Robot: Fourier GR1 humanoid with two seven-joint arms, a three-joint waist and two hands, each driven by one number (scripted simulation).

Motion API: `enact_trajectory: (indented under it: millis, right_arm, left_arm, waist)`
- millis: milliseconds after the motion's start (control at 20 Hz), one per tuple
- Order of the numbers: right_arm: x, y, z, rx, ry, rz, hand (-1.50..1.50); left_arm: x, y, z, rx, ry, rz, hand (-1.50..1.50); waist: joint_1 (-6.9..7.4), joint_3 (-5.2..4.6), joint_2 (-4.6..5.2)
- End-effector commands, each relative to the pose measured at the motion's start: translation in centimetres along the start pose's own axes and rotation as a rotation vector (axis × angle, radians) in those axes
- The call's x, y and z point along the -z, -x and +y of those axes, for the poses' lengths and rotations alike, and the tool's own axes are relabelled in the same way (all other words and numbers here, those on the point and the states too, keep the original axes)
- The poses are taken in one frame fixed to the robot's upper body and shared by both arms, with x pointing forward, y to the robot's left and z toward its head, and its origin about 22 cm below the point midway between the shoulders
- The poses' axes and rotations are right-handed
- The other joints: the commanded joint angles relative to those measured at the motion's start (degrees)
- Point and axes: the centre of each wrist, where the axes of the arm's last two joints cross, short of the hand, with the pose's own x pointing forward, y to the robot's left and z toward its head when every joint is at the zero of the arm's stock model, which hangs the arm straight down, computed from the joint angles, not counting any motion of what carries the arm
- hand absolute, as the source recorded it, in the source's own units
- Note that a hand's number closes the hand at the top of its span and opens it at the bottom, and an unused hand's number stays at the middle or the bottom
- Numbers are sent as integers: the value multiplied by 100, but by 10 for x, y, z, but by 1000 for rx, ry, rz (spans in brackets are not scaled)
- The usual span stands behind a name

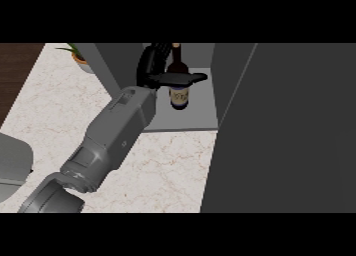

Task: Pick up the wine, place it into the cabinet and close the cabinet

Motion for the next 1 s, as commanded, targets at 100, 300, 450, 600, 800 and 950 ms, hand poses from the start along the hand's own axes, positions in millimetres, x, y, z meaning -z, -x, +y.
enact_trajectory:
  millis: [100,300,450,600,800,950]
  right_arm:
    - [-10,-40,3,90,13,-35,-150]
    - [-11,-46,-2,93,33,-12,-150]
    - [-10,-42,0,83,26,-18,-150]
    - [-12,-46,-1,86,19,-12,-150]
    - [-11,-48,-4,65,36,-8,-150]
    - [-10,-47,-6,71,51,-29,-150]
  left_arm:
    - [-12,3,-3,-81,54,18,-150]
    - [-31,12,-4,-131,108,19,-150]
    - [-55,23,-2,-165,96,11,-150]
    - [-78,29,-7,-191,94,52,-150]
    - [-107,30,-4,-190,82,62,-150]
    - [-124,25,-9,-189,80,70,-150]
  waist:
    - [136,0,-41]
    - [216,0,-86]
    - [219,0,-62]
    - [212,1,-73]
    - [301,2,-65]
    - [256,6,-39]
